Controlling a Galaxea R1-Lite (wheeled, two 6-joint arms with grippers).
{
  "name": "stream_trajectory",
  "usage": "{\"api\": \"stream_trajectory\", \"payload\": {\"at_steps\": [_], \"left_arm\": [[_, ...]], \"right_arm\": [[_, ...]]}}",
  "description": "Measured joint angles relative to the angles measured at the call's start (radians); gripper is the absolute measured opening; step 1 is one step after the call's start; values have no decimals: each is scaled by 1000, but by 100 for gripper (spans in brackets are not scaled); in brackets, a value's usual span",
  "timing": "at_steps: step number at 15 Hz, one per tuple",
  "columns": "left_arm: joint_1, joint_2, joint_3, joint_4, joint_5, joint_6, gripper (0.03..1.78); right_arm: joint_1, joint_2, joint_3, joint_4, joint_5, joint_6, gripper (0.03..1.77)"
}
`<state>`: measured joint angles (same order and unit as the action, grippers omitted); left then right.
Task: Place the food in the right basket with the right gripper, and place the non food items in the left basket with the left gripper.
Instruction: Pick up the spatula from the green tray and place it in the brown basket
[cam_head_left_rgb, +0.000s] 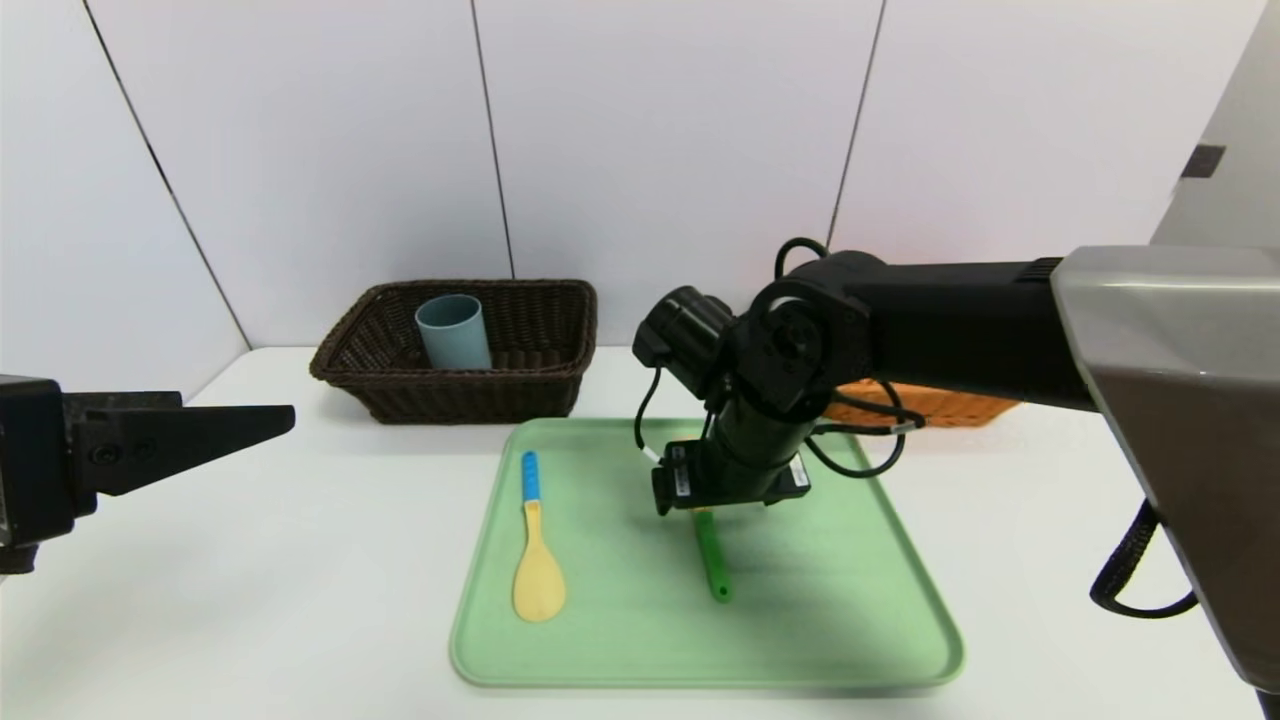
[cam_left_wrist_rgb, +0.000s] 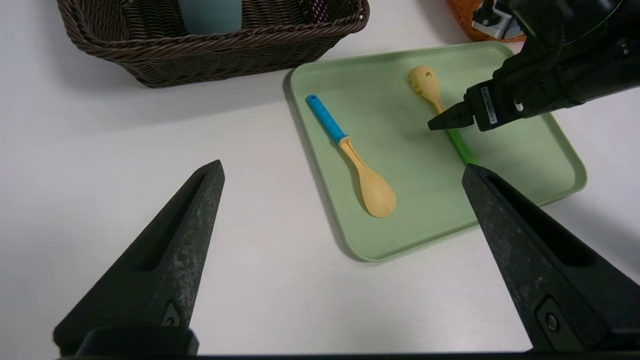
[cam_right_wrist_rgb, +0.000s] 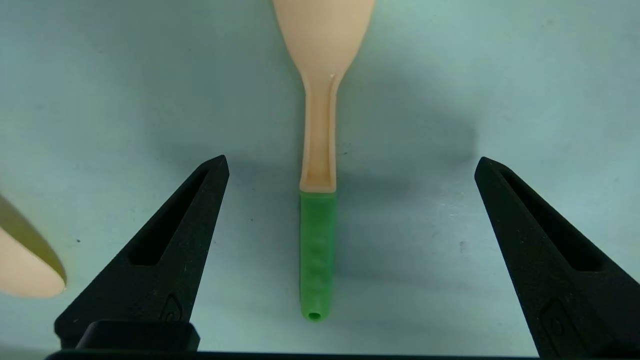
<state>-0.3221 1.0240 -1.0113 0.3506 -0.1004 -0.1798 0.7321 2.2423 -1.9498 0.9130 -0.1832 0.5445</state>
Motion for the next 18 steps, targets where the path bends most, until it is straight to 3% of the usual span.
{"api": "stream_trajectory", "payload": {"at_steps": [18], "left_arm": [[0,2,-3,-3,1,0,169]], "right_arm": [[8,17,1,53,0,27,171]]}}
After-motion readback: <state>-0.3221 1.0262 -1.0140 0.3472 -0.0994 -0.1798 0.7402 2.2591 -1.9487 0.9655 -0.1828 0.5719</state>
